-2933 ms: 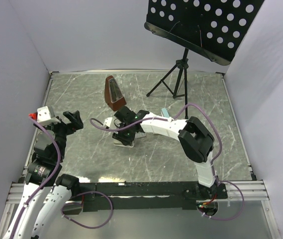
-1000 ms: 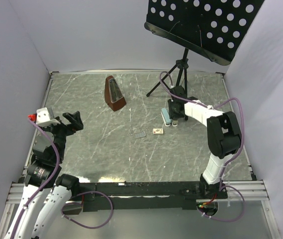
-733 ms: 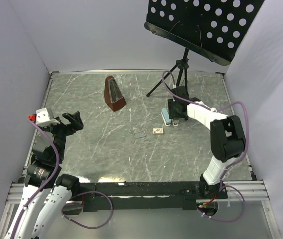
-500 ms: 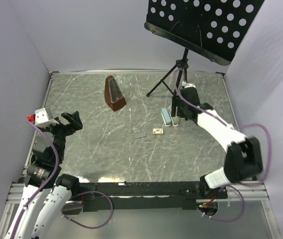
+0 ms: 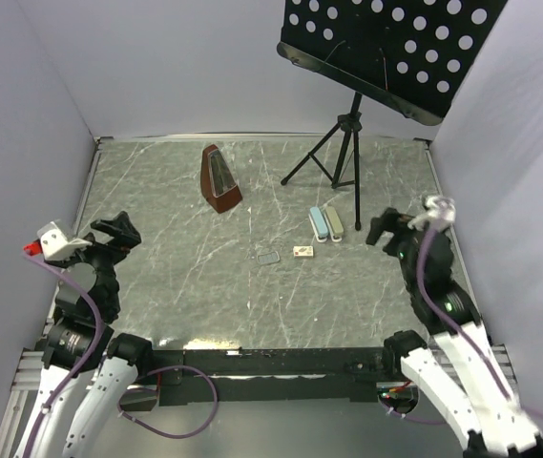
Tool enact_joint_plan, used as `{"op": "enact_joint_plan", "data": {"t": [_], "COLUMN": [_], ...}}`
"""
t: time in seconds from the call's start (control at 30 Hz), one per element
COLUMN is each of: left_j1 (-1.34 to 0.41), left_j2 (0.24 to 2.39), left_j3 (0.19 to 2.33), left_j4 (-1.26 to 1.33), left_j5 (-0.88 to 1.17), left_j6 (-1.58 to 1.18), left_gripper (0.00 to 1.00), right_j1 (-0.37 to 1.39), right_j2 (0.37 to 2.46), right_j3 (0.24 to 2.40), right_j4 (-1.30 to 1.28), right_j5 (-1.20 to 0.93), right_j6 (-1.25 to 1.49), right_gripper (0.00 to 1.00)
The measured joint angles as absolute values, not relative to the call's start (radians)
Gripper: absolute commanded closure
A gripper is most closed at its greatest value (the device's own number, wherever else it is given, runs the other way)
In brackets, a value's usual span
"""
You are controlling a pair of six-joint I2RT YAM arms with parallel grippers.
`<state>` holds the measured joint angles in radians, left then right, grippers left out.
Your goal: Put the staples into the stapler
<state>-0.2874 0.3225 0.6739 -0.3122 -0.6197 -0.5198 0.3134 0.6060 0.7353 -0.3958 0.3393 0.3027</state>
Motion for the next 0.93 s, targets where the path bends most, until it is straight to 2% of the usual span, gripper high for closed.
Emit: {"op": "enact_joint_plan", "data": {"t": [0.23,0.4,0.93], "left_j1": [-0.287,-0.287,-0.256], "left_j2": [0.286,0.242,0.222], "left_j3": [0.674,0.674,0.674], "left_j4": [-0.322,-0.311,-0.293], "left_j5": [-0.668,-0.666,-0.643], "left_j6": [-0.540,-0.535,-0.531], "left_gripper": [0.01,0.01,0.00], "right_j1": [0.313,0.313,0.313], "right_j2": [0.255,0.099,0.050], "right_j3": [0.666,0.609,0.605], "right_j4": [-0.408,-0.417,-0.437], "right_j5": [0.414,0.451,0.525], "right_j6": [0.288,0.278,0.181], "right_gripper": [0.00,0.00,0.00]}}
